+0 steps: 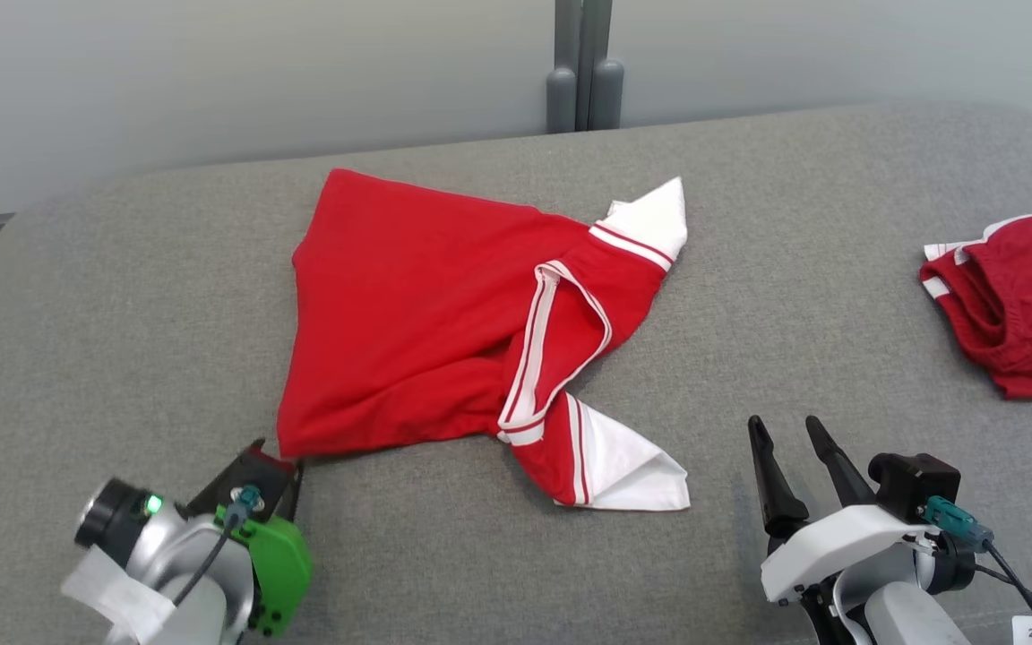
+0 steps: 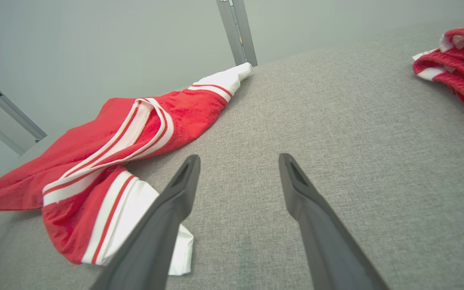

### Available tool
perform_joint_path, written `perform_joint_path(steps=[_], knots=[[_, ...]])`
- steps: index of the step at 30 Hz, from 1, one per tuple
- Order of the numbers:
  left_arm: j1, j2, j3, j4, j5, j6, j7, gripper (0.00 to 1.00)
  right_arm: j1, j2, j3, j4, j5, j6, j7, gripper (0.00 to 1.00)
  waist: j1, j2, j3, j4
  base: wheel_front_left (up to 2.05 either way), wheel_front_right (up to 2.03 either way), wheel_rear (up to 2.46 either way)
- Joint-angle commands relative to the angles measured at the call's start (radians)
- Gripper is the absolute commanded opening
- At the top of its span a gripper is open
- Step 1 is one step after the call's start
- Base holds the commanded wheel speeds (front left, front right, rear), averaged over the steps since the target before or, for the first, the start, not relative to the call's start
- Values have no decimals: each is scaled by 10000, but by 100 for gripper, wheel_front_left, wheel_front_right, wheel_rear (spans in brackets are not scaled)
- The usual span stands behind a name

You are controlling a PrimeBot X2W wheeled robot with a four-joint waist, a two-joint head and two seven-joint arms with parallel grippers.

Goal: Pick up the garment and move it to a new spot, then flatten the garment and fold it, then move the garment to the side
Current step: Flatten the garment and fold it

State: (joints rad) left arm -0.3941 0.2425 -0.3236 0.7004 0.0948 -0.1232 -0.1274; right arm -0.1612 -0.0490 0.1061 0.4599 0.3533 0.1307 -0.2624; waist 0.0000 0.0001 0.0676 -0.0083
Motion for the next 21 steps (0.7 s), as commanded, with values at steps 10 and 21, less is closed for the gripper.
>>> perform_joint_path(steps=[10,21], knots=[[1555,-1016,390,1610,-1014,648,-323,100,66,-28,74,56,-205,-2,-29,100,0,-1,-752,719,0,0,0],[919,-1785,-94,1206,-1431,597,-1325,100,-1546,-29,659,970,-24,-2,-28,100,0,-1,3,2210,0,0,0]])
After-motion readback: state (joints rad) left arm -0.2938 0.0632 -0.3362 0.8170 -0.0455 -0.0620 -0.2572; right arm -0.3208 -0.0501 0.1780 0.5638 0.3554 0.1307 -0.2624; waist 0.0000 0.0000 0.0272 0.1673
